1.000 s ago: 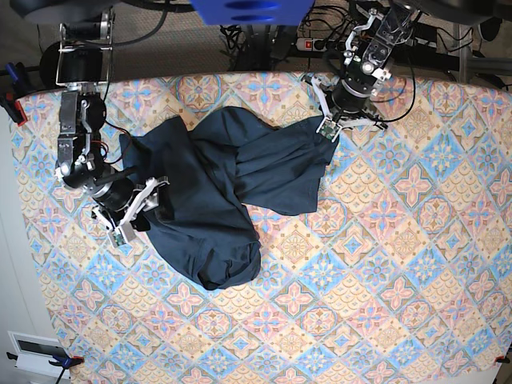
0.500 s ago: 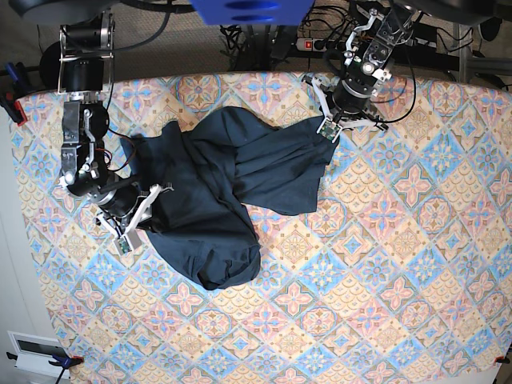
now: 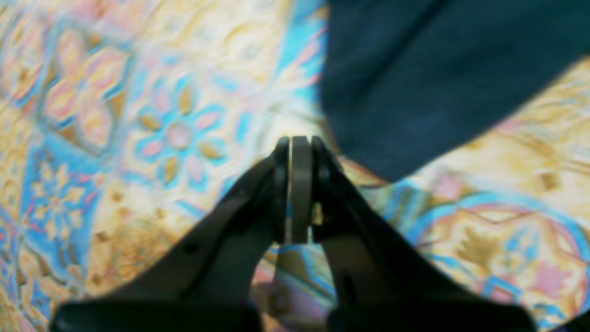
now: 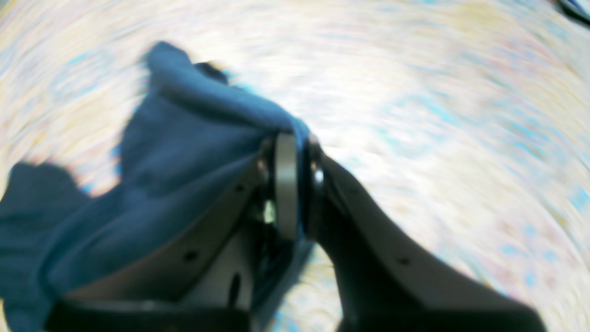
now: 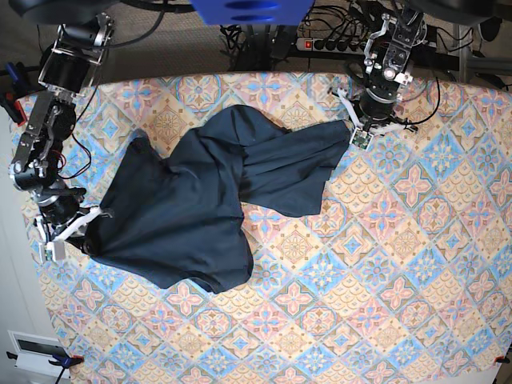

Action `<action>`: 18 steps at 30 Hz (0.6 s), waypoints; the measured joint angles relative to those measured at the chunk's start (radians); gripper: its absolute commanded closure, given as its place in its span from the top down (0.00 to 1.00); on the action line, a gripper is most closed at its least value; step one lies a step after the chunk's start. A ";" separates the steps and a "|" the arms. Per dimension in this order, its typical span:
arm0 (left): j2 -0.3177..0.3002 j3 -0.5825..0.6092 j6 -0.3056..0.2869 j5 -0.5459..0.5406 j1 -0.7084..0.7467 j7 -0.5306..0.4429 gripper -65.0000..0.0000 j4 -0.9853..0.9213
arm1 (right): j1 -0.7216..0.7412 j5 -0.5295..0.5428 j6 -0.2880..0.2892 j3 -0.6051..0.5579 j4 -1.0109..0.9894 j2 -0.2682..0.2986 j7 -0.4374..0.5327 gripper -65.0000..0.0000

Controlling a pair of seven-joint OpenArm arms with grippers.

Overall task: Layout the t-shirt on the table in an organized manner, then fold the t-shirt properly
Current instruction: 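Hold the shirt end with the right gripper and release with the left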

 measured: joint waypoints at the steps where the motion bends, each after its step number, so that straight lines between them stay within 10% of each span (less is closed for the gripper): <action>1: 0.000 -0.013 -0.001 -0.001 0.001 -0.009 0.00 0.000 | -0.002 -0.002 0.000 0.020 -0.017 -0.002 -0.001 0.01; 18: 0.105 -0.406 -0.007 -0.132 0.052 -0.003 0.00 0.177 | -0.002 0.000 0.005 0.275 -0.036 0.043 -0.008 0.01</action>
